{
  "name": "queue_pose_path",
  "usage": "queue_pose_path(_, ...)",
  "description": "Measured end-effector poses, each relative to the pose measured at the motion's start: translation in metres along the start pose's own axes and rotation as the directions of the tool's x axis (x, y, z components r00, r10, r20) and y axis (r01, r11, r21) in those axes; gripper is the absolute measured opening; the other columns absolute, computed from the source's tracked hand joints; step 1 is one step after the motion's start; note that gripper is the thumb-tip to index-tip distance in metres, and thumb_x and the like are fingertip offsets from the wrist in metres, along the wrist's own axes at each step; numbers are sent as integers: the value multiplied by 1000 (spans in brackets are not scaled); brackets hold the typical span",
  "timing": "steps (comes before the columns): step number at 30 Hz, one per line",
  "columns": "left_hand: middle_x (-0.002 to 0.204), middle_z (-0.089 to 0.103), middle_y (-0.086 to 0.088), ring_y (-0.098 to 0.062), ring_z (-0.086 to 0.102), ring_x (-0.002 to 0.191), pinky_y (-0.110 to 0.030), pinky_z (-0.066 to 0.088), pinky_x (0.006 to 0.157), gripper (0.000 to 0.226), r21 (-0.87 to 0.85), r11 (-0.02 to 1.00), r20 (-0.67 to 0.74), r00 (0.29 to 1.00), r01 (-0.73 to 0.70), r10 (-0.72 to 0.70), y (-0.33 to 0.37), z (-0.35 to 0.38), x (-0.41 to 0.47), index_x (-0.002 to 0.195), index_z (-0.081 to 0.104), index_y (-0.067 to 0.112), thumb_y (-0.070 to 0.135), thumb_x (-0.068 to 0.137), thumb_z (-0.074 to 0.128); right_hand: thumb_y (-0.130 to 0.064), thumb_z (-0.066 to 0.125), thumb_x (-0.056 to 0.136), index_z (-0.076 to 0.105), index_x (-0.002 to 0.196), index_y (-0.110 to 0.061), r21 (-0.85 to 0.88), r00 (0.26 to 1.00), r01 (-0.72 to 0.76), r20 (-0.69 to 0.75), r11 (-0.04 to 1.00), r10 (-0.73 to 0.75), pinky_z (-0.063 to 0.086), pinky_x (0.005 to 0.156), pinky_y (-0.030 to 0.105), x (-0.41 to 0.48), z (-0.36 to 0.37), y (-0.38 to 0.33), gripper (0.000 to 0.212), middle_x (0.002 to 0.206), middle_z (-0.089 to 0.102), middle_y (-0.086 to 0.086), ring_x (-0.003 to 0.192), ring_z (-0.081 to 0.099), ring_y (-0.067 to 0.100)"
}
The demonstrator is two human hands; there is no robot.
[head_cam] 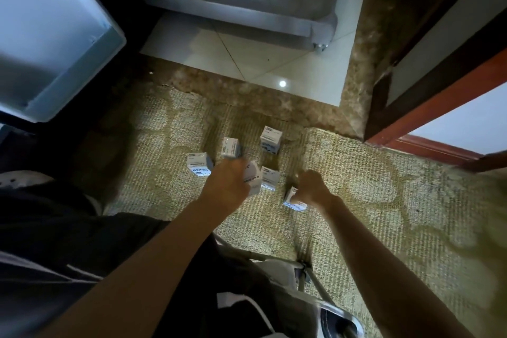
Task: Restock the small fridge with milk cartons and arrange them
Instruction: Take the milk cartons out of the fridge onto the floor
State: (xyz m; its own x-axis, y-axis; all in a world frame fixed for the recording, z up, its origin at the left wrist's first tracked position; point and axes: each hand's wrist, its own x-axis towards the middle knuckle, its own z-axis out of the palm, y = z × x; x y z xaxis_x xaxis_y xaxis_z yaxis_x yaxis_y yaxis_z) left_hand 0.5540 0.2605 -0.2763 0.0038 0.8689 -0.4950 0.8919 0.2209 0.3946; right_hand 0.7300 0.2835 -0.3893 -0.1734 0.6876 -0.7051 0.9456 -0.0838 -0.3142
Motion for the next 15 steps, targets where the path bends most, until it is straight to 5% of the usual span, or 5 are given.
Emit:
queue_pose_path(4,106,61,-13,-22,57,93,-32,47,80,20,-39,999,-41,999,-26,24,7,-10,4,105,55,3,5,85,57,-5,75,73,41,138,-15,396,969,215,27,893,-245,44,72,19,-25,-51,-36,75,123,55,4,107,58,23)
queue_pose_path(7,110,62,-15,-28,61,102,-37,52,83,29,-31,998,-81,995,-60,57,14,-23,10,113,51,5,1,85,56,-2,75,72,46,133,-19,457,926,366,-89,810,-368,53,79,32,-33,-63,-56,69,119,59,1,92,62,22)
queue_pose_path(12,113,61,-13,-26,60,100,-31,50,77,32,-6,990,-122,983,-139,137,31,-35,17,115,53,6,4,84,61,-9,76,74,56,117,-9,515,910,416,-235,750,-343,54,84,34,-32,-69,-59,47,113,66,10,93,64,18)
queue_pose_path(15,116,59,-11,-19,58,87,-21,48,66,27,-31,980,-166,968,-195,187,40,-35,23,115,59,6,6,89,56,-9,74,76,53,118,-7,490,914,398,-290,776,-285,59,67,29,-31,-78,-44,47,107,67,6,87,67,21)
